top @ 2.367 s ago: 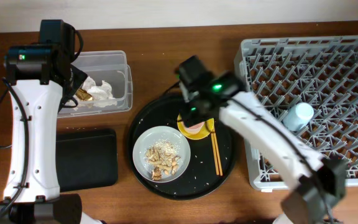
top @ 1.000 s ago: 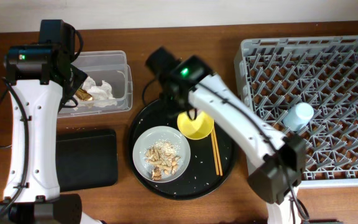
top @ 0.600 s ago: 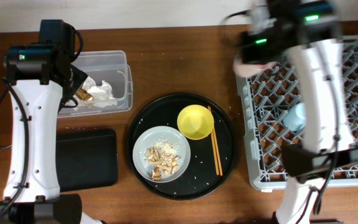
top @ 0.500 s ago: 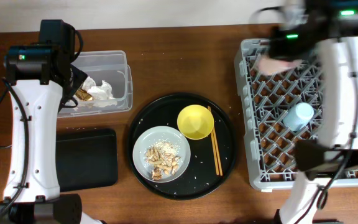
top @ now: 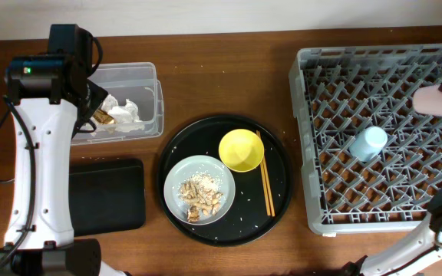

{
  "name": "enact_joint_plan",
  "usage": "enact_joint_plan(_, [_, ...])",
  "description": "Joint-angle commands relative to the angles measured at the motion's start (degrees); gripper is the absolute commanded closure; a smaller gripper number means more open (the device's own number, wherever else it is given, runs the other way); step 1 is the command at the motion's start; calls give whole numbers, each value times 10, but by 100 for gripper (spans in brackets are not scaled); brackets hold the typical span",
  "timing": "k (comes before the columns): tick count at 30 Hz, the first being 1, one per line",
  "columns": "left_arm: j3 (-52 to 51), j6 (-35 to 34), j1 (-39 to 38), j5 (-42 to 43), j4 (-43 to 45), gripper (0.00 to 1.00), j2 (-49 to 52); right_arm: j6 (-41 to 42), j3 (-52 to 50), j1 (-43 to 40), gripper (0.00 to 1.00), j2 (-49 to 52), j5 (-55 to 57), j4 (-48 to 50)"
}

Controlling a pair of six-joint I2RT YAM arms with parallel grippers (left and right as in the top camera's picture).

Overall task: Sort waste into correct bins and load items into the dishwasher rack
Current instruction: 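Lift the pink cup and carry it right over the dish rack, then lower the pink cup into the rack beside the blue cup, release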

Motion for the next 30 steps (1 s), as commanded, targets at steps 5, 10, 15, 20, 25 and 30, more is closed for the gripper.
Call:
enact_joint_plan(5, [4, -3, 0, -8, -1, 1, -9, -132, -187, -46, 96, -2, -285, 57])
enact_joint_plan(10, [4, -3, 0, -8, -1, 1, -9, -153, -248, -50, 96, -2, -304, 85])
enact_joint_plan(15, [4, -3, 0, -8, -1, 1, -9, -138, -290, -50, 96, -2, -275, 137])
enact_joint_plan(20, [4, -3, 0, -8, -1, 1, -9, -115, -325, -50, 96, 0, -254, 191])
enact_joint_plan(25, [4, -3, 0, -8, -1, 1, -9, -118, -352, -50, 96, 0, -283, 232])
enact_joint_plan(30, [4, -3, 0, -8, -1, 1, -9, -104, -360, -55, 96, 2, -253, 256])
